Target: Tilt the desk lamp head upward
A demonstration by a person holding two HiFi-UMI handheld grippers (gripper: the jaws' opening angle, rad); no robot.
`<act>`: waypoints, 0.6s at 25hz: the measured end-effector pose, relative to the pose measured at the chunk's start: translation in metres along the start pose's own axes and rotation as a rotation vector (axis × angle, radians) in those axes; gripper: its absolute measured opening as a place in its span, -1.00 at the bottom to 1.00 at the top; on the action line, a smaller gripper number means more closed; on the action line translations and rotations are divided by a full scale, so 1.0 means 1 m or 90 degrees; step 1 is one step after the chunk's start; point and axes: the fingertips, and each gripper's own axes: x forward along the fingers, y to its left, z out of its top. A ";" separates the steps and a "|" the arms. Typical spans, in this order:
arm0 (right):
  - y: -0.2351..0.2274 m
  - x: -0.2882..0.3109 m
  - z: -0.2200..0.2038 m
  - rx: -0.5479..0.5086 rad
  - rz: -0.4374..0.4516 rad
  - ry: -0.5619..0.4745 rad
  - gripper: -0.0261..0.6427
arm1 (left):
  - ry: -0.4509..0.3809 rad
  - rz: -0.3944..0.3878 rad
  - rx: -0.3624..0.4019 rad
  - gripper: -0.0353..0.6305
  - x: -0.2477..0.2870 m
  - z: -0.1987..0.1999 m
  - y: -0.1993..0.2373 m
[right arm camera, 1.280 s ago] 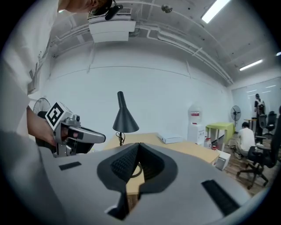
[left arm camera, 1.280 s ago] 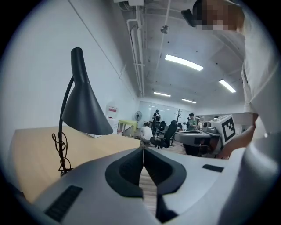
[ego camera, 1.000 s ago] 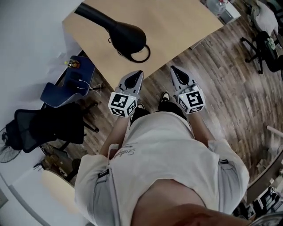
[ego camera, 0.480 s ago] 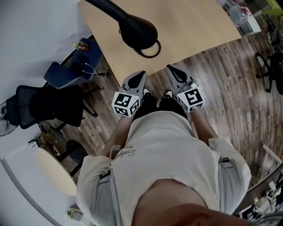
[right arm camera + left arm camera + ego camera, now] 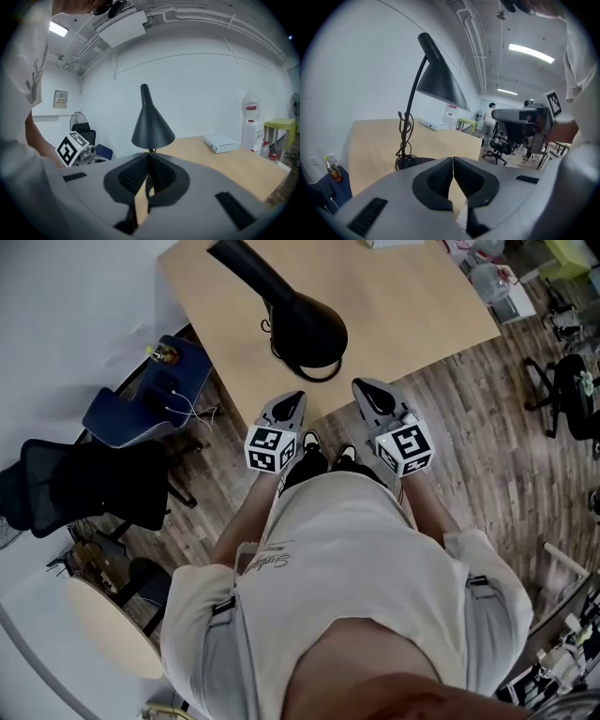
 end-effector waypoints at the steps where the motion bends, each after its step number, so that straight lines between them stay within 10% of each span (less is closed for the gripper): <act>1: -0.001 0.005 0.002 -0.004 -0.004 0.002 -0.94 | 0.010 -0.003 -0.004 -0.85 0.006 -0.005 0.009; 15: -0.025 0.026 -0.009 0.021 -0.078 0.025 -0.94 | 0.222 -0.053 0.042 -0.85 0.103 -0.086 0.068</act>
